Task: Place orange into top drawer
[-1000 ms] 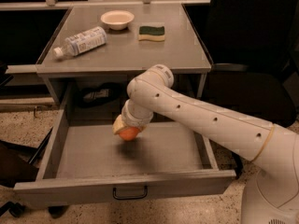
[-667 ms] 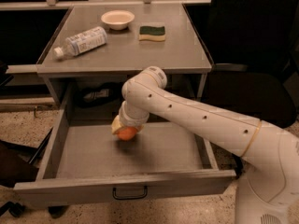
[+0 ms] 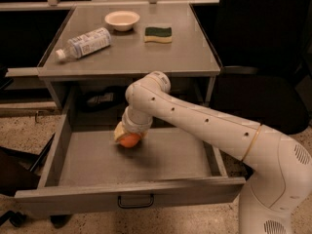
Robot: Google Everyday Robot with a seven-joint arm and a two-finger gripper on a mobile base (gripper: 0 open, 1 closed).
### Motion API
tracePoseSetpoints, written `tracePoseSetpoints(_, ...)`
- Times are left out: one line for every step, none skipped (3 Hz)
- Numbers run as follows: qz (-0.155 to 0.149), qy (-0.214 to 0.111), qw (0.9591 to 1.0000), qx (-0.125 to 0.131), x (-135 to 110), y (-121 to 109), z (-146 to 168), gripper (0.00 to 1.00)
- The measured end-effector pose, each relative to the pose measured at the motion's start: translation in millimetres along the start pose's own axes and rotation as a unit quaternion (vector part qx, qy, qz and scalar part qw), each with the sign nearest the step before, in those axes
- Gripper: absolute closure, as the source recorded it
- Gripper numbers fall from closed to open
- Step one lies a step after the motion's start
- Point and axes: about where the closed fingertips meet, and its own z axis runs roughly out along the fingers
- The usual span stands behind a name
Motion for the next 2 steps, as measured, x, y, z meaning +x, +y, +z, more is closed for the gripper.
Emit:
tracePoseSetpoints(0.0, 0.0, 1.0, 0.0, 0.0, 0.0, 0.0, 0.58)
tracePoseSetpoints(0.0, 0.0, 1.0, 0.0, 0.0, 0.0, 0.0, 0.35)
